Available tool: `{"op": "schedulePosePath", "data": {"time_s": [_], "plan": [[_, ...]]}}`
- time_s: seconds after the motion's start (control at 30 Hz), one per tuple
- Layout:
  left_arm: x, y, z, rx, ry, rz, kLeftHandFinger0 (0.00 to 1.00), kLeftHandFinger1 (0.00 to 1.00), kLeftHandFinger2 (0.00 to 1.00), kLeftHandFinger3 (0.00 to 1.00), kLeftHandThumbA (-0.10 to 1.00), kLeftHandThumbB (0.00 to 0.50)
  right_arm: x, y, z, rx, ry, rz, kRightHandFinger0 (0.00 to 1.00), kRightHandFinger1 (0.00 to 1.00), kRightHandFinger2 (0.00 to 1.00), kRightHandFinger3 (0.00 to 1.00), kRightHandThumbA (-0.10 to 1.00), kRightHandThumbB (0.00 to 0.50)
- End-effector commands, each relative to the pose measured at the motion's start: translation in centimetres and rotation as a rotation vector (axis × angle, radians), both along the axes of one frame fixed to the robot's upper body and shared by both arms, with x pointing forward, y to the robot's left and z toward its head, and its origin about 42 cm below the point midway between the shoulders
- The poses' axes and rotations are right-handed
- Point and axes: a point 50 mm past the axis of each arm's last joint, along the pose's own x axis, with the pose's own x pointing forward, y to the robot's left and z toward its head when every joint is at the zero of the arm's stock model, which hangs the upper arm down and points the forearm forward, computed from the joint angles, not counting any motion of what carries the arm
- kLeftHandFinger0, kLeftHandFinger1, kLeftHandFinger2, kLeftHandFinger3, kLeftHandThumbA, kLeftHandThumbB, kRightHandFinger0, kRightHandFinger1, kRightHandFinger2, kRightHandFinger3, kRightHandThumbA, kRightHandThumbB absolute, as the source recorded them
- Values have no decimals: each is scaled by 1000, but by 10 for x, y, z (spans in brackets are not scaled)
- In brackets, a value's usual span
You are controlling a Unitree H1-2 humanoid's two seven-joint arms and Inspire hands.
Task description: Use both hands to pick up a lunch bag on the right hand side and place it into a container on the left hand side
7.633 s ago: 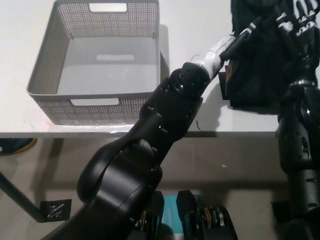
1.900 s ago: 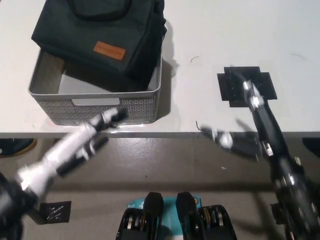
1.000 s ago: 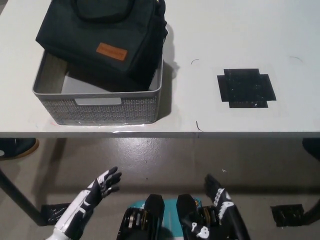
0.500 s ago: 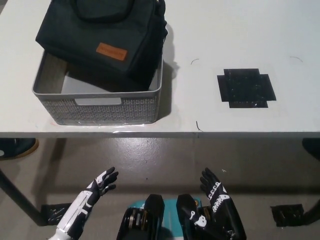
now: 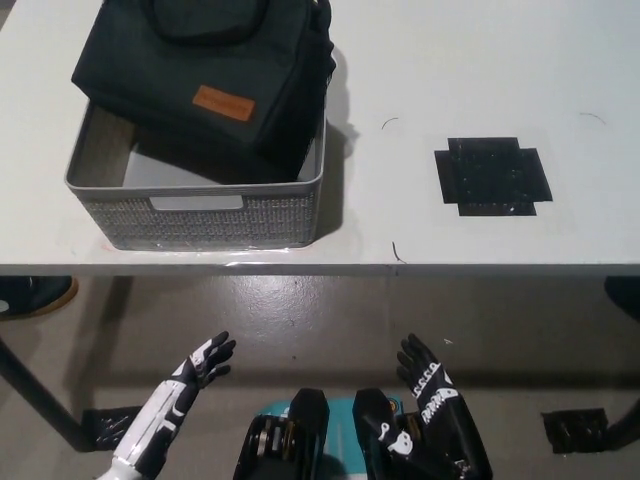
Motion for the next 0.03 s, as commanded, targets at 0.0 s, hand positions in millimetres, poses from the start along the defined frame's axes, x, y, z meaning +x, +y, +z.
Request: {"op": "schedulePosePath", "data": {"time_s": [0.0], "plan": [[3, 0, 9, 9, -60, 6, 1000, 1000, 1000, 1000, 1000, 276, 6, 6, 14, 21, -95, 11, 1000, 1000, 1000, 1000, 1000, 188]]}}
